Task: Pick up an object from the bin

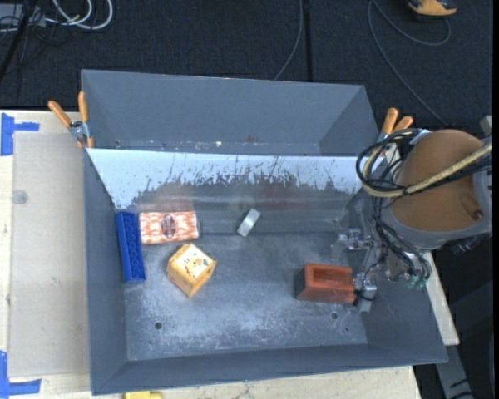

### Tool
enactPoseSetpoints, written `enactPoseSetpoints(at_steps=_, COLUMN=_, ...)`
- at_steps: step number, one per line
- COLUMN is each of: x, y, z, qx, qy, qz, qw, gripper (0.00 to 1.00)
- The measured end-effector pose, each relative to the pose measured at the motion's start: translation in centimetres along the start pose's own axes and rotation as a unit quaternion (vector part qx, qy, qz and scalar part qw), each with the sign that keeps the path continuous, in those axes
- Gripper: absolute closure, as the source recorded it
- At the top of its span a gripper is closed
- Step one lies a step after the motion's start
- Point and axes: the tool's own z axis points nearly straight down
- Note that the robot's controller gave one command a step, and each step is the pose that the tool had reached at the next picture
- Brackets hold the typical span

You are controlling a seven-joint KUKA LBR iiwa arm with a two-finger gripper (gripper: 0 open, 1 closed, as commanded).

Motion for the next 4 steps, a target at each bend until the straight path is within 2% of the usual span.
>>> enactPoseSetpoints(at_steps=1, x=-0.2, y=0.0, z=-0.4, qx=0.001, qy=-0.0037, qz=-0.001, qw=1.0000, gripper=0.00)
enactPoseSetpoints(at_steps=2, x=-1.9, y=0.1, z=4.5, qx=0.001, qy=-0.0047, qz=0.005, qw=1.0000, gripper=0.00)
enactPoseSetpoints(at_steps=3, x=-1.7, y=-0.6, z=7.6, qx=-0.001, qy=0.0076, qz=0.159, qw=0.9872, gripper=1.00)
enactPoseSetpoints(at_steps=4, x=-1.7, y=-0.5, z=7.6, qx=-0.001, qy=0.0075, qz=0.159, qw=0.9873, gripper=1.00)
